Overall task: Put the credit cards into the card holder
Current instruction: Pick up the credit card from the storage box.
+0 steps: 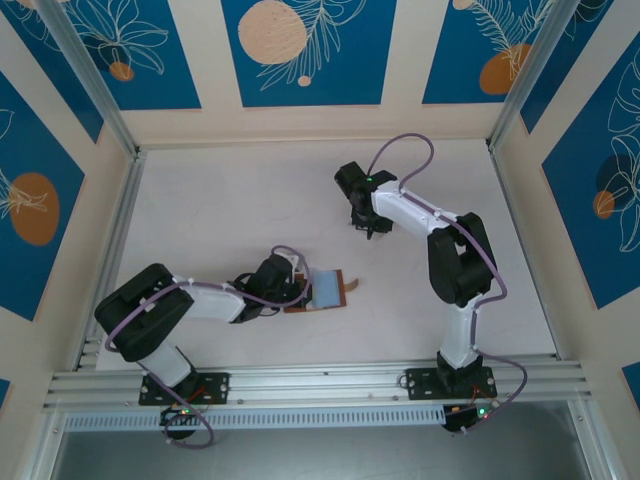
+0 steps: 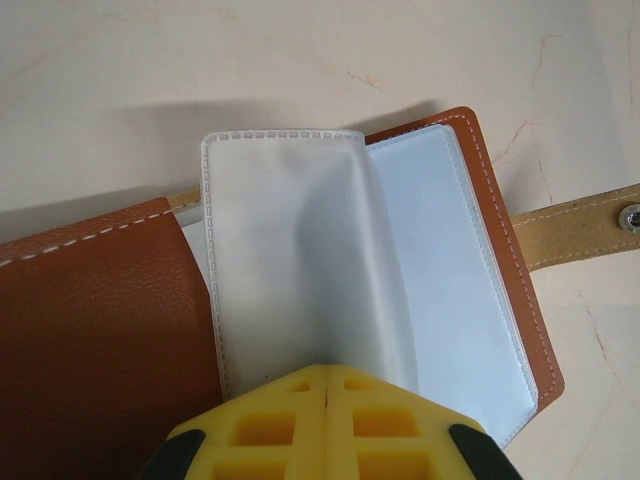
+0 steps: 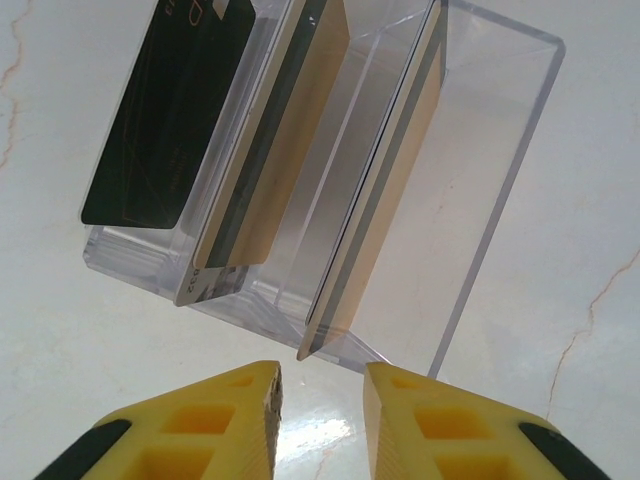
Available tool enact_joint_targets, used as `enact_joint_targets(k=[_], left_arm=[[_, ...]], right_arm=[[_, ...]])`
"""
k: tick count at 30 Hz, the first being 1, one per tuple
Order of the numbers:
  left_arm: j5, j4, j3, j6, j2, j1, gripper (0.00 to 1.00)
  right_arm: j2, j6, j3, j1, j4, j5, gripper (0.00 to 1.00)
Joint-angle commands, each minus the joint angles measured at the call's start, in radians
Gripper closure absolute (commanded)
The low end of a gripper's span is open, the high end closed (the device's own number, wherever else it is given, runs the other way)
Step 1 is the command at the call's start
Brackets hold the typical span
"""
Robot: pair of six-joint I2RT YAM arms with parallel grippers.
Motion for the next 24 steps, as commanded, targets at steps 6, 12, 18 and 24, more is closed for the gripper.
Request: enact_joint_targets(k=[6, 12, 18, 24], left_arm=[[0.024, -0.115, -0.044, -0.017, 0.054, 0.003, 0.96], [0.026, -0.111, -0.044, -0.019, 0.056, 0.003, 0.97], [0.026, -0.111, -0.047, -0.020, 0.054, 0.003, 0.97], [0.026, -0.108, -0.047, -0.020, 0.056, 0.003, 0.97]], right_arm=[[0.016, 0.023, 0.029, 0.003, -0.034, 0.025, 0.76], [0.007, 0.025, 0.028, 0.011, -0.043, 0.039, 0.78], [-0.001, 0.026, 0.026, 0.013, -0.048, 0.039, 0.83], [0.002, 0.020, 0.028, 0.016, -0.042, 0.027, 0.77]])
